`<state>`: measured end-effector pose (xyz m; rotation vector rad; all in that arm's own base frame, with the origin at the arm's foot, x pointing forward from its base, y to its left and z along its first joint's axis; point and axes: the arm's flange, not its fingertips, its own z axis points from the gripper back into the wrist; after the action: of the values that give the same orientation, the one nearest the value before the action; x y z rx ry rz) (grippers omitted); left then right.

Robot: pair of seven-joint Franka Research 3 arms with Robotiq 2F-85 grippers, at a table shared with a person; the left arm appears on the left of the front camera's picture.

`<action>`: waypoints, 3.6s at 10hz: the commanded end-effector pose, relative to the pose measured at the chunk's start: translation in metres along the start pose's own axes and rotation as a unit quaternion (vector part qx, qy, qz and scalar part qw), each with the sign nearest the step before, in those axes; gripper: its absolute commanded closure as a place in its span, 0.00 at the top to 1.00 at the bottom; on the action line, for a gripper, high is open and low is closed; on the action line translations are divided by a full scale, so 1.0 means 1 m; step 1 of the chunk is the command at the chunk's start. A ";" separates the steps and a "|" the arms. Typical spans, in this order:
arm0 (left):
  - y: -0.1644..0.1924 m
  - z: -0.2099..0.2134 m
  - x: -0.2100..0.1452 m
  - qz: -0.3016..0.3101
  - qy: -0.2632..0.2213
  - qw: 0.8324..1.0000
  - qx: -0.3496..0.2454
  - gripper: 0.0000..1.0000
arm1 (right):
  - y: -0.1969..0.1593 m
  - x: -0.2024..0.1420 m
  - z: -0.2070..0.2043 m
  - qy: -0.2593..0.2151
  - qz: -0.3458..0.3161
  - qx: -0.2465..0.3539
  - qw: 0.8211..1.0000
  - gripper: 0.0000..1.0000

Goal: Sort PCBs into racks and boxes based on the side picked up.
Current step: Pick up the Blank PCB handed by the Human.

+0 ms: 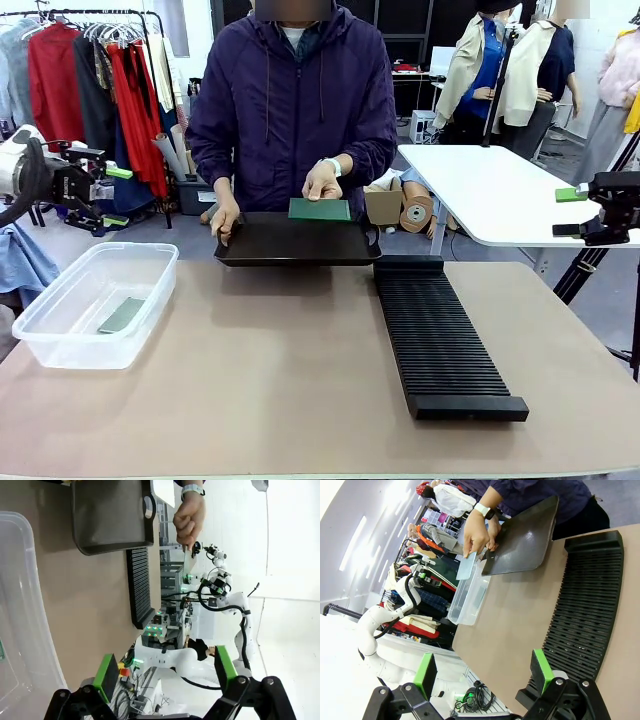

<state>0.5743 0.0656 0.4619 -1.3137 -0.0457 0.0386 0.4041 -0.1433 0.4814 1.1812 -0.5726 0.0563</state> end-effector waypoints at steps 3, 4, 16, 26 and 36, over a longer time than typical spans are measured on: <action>0.002 0.000 0.001 -0.005 0.001 1.000 -0.001 1.00 | 0.003 0.001 0.001 0.003 -0.001 0.001 1.000 1.00; 0.002 0.000 0.001 -0.005 0.001 1.000 -0.001 1.00 | 0.003 0.001 0.001 0.003 -0.001 0.001 1.000 1.00; 0.002 0.000 0.001 -0.005 0.001 1.000 -0.001 1.00 | -0.004 0.010 -0.046 -0.006 -0.011 0.013 1.000 1.00; 0.002 0.000 0.001 -0.005 0.001 1.000 -0.001 1.00 | -0.040 0.040 -0.175 0.115 -0.003 0.067 0.991 1.00; 0.002 0.000 0.001 -0.005 0.001 1.000 -0.001 1.00 | -0.058 0.041 -0.264 0.145 -0.034 0.152 0.977 1.00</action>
<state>0.5756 0.0657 0.4578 -1.3195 -0.0487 0.0192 0.5553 0.0502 0.3812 1.4389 -0.2334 0.2446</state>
